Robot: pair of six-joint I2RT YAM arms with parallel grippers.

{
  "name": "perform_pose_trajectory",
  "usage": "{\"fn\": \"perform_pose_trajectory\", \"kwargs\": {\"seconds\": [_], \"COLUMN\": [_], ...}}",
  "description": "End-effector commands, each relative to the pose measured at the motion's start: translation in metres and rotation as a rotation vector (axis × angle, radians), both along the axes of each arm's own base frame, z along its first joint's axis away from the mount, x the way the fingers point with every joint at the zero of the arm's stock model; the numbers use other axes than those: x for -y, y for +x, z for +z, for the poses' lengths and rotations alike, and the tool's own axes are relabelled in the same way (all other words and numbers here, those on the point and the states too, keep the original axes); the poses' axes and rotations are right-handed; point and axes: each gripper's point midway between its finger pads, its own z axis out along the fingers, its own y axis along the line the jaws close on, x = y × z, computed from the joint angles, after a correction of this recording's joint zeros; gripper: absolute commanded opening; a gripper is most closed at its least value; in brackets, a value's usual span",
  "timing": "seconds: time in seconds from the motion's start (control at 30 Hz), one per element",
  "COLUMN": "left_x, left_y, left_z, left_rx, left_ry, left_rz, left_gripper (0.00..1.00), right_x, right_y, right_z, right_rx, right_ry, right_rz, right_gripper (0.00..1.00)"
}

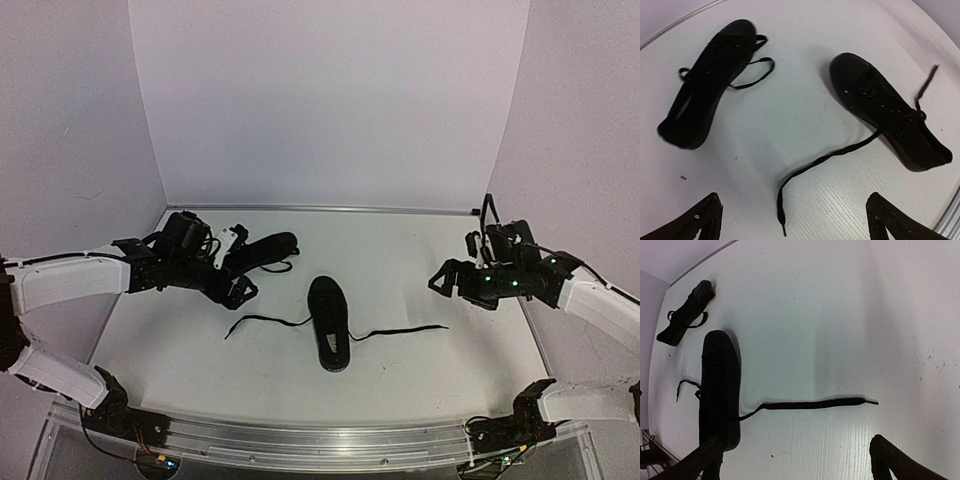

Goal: Tie the shoes

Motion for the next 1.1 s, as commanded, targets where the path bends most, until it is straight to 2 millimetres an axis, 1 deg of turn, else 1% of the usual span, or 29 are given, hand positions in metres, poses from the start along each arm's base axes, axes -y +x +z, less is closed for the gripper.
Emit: {"fn": "perform_pose_trajectory", "kwargs": {"seconds": [0.0, 0.03, 0.07, 0.13, 0.2, 0.23, 0.3, 0.43, 0.67, 0.77, 0.83, 1.07], "left_x": [0.058, 0.067, 0.074, 0.088, 0.098, 0.103, 0.112, 0.125, 0.137, 0.138, 0.138, 0.141], "left_y": [-0.022, -0.026, -0.030, -0.035, -0.036, -0.035, -0.031, -0.026, -0.024, -0.024, -0.024, -0.019], "left_z": [-0.011, -0.017, -0.028, -0.047, -0.065, -0.070, -0.072, -0.067, -0.085, -0.089, -0.092, -0.103], "left_rx": [0.107, 0.129, 0.126, 0.129, 0.145, 0.162, 0.210, 0.287, 0.298, 0.290, 0.283, 0.277], "left_ry": [0.008, 0.043, 0.074, 0.130, 0.183, 0.191, 0.180, 0.137, 0.151, 0.156, 0.160, 0.173], "left_rz": [-0.360, -0.413, -0.459, -0.555, -0.636, -0.657, -0.686, -0.720, -0.791, -0.804, -0.806, -0.798], "left_gripper": [0.99, 0.98, 0.94, 0.85, 0.74, 0.69, 0.62, 0.54, 0.38, 0.32, 0.30, 0.24], "right_x": [-0.021, -0.023, -0.025, -0.029, -0.032, -0.033, -0.035, -0.037, -0.036, -0.036, -0.036, -0.035], "right_y": [0.013, 0.014, 0.014, 0.015, 0.014, 0.013, 0.011, 0.006, 0.003, 0.002, 0.002, 0.000], "right_z": [0.021, 0.021, 0.021, 0.022, 0.021, 0.020, 0.017, 0.015, 0.005, 0.006, 0.007, 0.002], "right_rx": [0.069, 0.071, 0.074, 0.083, 0.083, 0.078, 0.067, 0.063, 0.037, 0.041, 0.044, 0.029], "right_ry": [0.027, 0.030, 0.038, 0.056, 0.071, 0.073, 0.082, 0.104, 0.104, 0.108, 0.109, 0.107], "right_rz": [0.128, 0.133, 0.143, 0.160, 0.173, 0.177, 0.189, 0.194, 0.189, 0.191, 0.193, 0.190], "right_gripper": [0.98, 0.98, 0.98, 0.98, 0.98, 0.98, 0.98, 0.98, 0.98, 0.98, 0.98, 0.98]}}
